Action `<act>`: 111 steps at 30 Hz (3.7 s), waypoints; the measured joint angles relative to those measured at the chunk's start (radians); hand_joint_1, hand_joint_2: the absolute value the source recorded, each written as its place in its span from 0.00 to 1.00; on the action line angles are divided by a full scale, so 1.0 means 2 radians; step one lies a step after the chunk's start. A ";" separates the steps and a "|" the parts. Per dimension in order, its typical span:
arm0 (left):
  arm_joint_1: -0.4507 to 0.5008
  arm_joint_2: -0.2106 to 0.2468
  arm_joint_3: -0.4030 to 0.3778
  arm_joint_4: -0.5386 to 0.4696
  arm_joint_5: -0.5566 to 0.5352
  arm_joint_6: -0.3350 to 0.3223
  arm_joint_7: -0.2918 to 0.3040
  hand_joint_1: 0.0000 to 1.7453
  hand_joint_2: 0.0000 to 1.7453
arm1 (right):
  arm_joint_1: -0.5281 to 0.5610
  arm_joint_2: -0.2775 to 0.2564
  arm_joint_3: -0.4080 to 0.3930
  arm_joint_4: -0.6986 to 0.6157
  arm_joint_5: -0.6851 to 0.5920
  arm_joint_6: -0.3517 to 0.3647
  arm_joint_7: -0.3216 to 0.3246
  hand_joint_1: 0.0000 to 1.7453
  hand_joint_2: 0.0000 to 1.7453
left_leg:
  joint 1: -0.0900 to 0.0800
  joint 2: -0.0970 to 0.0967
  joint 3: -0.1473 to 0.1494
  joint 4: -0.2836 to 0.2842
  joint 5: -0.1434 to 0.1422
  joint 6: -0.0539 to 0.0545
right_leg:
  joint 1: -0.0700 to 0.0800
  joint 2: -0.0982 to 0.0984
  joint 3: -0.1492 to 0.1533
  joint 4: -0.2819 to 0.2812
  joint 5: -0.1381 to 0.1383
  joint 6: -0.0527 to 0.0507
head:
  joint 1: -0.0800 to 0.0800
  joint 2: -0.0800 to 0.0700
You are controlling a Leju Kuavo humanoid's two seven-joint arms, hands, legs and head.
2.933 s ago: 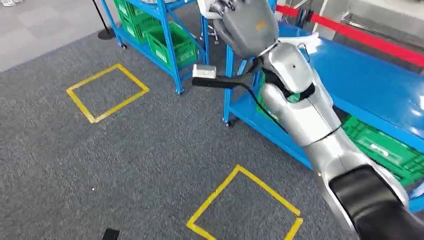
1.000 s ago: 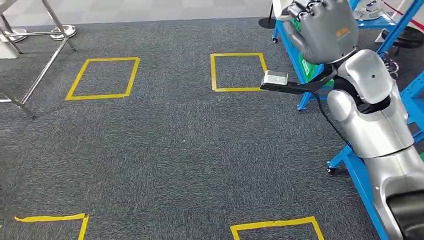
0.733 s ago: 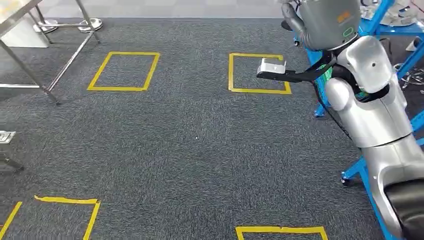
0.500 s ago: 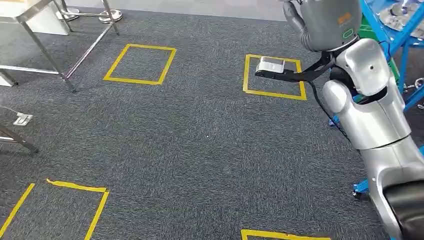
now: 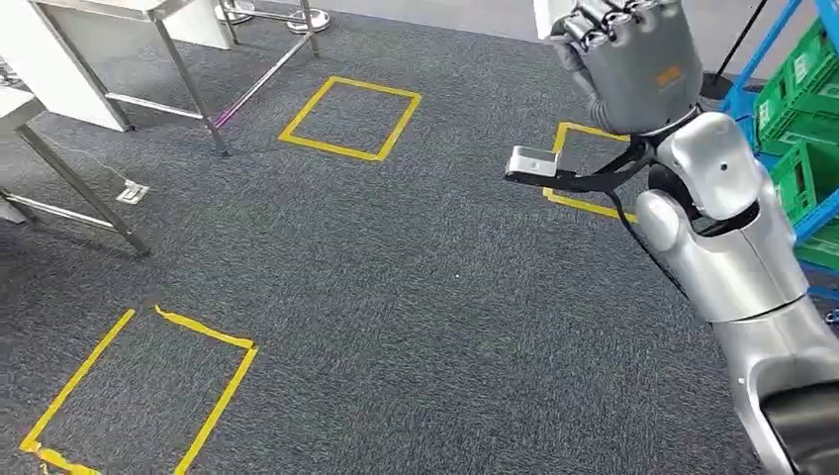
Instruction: Take the parts from the cabinet and place them on the table.
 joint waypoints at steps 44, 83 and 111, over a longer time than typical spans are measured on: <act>-0.013 -0.006 -0.014 -0.001 -0.031 -0.004 -0.008 0.00 1.00 | 0.161 -0.153 -0.136 -0.148 -0.055 0.020 -0.027 1.00 1.00 | -0.012 0.111 0.014 0.004 -0.013 0.018 | 0.006 -0.075 0.018 -0.007 -0.011 0.009 | -0.007 0.000; -0.009 -0.010 -0.012 -0.001 -0.011 -0.027 -0.011 0.00 1.00 | 0.024 -0.043 -0.051 -0.003 -0.012 -0.013 -0.010 1.00 1.00 | -0.010 0.094 0.009 0.001 -0.003 0.020 | 0.007 -0.063 0.019 -0.012 -0.009 0.004 | -0.007 0.000; -0.011 -0.007 -0.012 -0.001 -0.007 -0.042 -0.021 0.00 1.00 | 0.054 -0.036 -0.064 0.011 0.001 -0.021 -0.010 1.00 1.00 | 0.003 0.077 -0.067 0.156 -0.073 -0.003 | -0.003 -0.013 0.005 0.004 -0.011 -0.002 | -0.005 0.000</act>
